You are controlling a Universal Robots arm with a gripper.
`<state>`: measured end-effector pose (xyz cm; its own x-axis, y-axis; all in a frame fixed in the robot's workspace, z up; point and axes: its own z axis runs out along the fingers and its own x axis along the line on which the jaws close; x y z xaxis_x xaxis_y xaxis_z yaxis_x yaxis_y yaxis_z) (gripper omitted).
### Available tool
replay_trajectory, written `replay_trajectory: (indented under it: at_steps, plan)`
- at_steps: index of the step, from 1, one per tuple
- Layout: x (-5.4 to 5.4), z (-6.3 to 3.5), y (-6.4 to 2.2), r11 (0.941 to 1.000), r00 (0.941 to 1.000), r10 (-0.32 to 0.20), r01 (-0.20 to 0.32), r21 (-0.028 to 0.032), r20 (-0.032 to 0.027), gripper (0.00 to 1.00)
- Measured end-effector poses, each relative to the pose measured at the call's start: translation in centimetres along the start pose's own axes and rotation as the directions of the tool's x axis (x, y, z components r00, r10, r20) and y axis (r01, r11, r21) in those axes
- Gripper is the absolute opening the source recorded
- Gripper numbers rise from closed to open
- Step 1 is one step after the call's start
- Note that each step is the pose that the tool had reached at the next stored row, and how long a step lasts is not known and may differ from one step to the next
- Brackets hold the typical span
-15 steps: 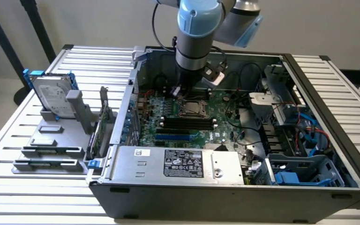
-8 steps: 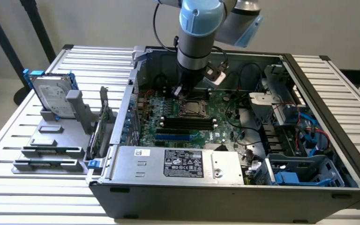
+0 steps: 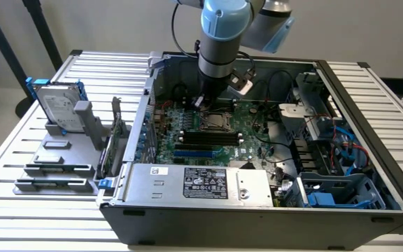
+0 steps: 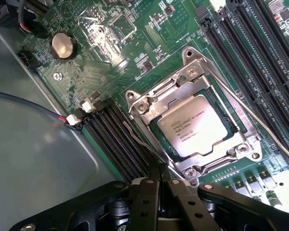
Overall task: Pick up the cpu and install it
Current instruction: 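Install the first cpu locking lever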
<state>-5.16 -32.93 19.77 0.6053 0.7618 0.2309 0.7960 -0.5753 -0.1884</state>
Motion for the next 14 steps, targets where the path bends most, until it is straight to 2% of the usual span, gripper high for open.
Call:
replay_trajectory:
  at_steps: [8, 14]
  plan:
    - [0.20, 0.01, 0.26, 1.0000, 1.0000, 0.000, 0.000, 0.0006, 0.0022, 0.14]
    - [0.32, 0.07, 0.46, 1.0000, 1.0000, 0.001, -0.001, -0.0015, 0.0063, 0.14]
